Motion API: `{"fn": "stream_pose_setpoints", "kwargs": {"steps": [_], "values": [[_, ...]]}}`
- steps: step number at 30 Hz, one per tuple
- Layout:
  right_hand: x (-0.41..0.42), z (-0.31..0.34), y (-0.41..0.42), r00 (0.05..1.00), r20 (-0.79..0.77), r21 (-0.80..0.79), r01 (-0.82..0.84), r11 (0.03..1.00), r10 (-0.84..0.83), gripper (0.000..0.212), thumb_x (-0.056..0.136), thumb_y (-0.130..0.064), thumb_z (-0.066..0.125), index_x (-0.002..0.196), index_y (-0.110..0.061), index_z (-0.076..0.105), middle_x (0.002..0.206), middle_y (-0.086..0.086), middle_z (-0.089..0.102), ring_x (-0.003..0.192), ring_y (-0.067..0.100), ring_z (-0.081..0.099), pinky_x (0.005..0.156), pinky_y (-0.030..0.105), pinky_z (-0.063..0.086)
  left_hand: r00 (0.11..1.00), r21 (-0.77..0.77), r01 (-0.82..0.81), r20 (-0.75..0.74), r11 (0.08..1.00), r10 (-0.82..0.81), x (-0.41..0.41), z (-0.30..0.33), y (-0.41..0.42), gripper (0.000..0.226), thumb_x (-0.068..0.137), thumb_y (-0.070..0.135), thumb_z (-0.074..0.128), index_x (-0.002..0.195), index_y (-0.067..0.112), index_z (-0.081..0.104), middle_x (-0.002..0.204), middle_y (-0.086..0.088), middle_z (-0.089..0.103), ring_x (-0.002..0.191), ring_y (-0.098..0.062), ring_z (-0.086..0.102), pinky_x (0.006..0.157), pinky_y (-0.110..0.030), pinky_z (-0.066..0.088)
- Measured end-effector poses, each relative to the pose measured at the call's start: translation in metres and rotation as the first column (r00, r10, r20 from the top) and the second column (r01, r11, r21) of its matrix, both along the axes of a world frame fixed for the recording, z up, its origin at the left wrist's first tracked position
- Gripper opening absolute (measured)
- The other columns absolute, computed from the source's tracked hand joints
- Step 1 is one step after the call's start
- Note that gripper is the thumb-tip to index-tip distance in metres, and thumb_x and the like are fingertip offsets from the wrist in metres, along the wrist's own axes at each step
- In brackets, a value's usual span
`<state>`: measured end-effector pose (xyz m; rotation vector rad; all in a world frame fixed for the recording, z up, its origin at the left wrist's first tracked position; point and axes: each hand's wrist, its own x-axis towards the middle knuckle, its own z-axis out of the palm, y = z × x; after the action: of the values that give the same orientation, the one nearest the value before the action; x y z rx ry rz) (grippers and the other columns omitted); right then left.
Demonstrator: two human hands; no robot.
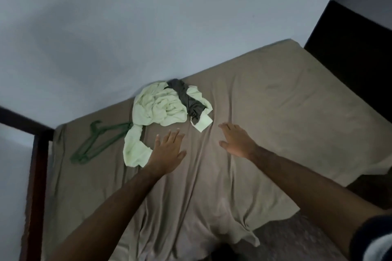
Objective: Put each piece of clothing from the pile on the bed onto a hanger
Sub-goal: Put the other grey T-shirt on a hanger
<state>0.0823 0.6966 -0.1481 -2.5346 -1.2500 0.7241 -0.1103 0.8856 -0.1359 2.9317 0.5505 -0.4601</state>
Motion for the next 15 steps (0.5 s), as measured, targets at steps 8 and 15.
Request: {"fn": "stream_pose_setpoints", "kwargs": {"steps": [8,15], "values": [[0.089,-0.054,0.052,0.981,-0.129,0.073,0.157,0.985,-0.147,0.054,0.097,-0.028,0.057,0.145,-0.011,0.04,0.147,0.011,0.041,0.132,0.034,0.042,0.107,0.045,0.039,0.993,0.025,0.097,-0.075,0.995,-0.095,0.105,-0.061,0.074,0.058,0.102,0.041,0.044,0.154,0.021,0.028,0.165,-0.004,0.019,0.153,-0.029,0.015,0.121,-0.056,0.015],[0.131,-0.111,0.099,0.966,-0.152,0.19,0.238,0.952,-0.211,0.049,0.096,-0.025,0.056,0.14,-0.008,0.045,0.139,0.014,0.049,0.126,0.036,0.048,0.106,0.044,0.038,0.979,0.117,0.186,-0.101,0.975,-0.175,0.199,-0.106,0.144,0.05,0.099,0.038,0.049,0.145,0.021,0.039,0.157,-0.003,0.033,0.141,-0.027,0.037,0.111,-0.046,0.036]]}}
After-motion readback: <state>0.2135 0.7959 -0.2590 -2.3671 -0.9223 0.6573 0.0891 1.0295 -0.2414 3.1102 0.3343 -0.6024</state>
